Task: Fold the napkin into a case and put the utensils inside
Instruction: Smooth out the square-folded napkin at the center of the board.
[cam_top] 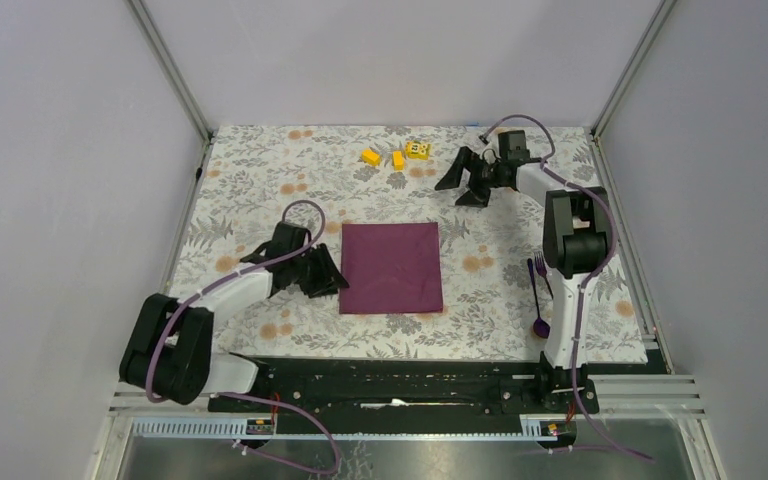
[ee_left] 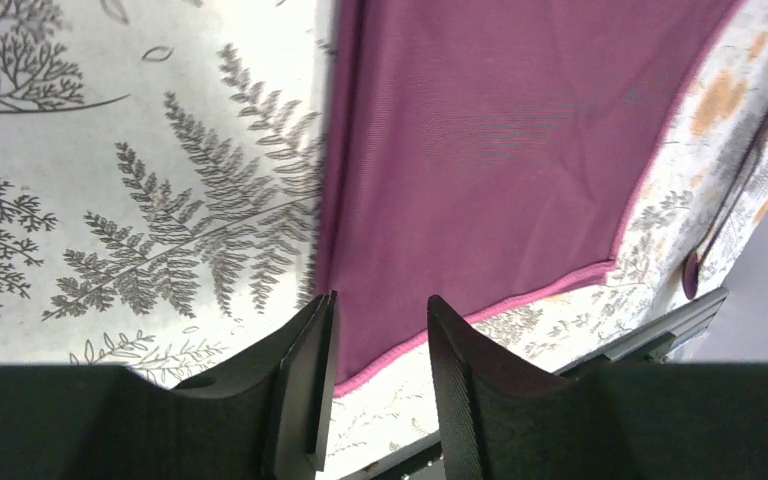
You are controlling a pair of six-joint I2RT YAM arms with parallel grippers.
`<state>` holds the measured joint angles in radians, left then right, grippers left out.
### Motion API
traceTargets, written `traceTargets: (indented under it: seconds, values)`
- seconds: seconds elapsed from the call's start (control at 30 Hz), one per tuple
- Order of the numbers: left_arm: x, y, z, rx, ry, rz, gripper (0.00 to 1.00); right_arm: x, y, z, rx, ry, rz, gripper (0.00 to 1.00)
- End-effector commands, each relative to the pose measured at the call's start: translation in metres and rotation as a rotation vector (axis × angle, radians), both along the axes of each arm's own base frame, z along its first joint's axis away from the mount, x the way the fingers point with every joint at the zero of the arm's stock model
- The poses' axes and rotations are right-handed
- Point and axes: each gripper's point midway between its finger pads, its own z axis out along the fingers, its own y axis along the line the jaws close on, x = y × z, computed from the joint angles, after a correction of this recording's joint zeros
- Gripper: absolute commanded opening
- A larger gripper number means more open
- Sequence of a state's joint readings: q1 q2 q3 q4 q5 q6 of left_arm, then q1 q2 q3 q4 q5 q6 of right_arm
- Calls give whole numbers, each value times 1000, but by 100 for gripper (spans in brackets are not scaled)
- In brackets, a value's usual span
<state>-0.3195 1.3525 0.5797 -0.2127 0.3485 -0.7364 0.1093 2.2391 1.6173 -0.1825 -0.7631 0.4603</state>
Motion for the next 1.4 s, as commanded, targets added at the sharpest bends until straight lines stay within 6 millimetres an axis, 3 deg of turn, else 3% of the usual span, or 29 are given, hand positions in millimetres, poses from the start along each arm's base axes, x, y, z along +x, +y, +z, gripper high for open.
traceTargets:
  seconds: [0.0, 0.1, 0.27, 0.37, 0.5, 0.67, 0.83, 0.97, 1.13, 1.37]
  values:
    - [16, -2, 47, -11, -110, -27, 45, -31, -3, 58, -133, -66, -37, 99]
    - [16, 8, 41, 33, -103, -3, 47, -74, 24, 62, -90, -63, 27, 99]
    - [4, 11, 5, 30, -9, 3, 44, -158, 71, 56, 13, -7, 192, 90]
    - [-4, 14, -10, 40, 22, 14, 45, -197, 78, 48, 33, 31, 258, 81]
    - [-11, 18, -20, 50, 38, 35, 46, -235, 79, 34, 51, 86, 343, 66]
    - [-19, 17, -28, 40, 63, 32, 40, -255, 61, 3, -44, 134, 325, 60]
    - [-24, 17, -28, 34, 66, 31, 35, -258, 48, 4, -121, 122, 292, 62]
    - [-33, 11, -32, 25, 86, 12, 30, -263, 22, -3, -245, 151, 215, 62]
    - [-48, -1, -37, -4, 106, -1, 25, -269, 1, -11, -190, 230, 132, 55]
    - [-67, -24, -29, -51, 110, -43, 23, -271, -13, -26, -166, 279, 110, 46]
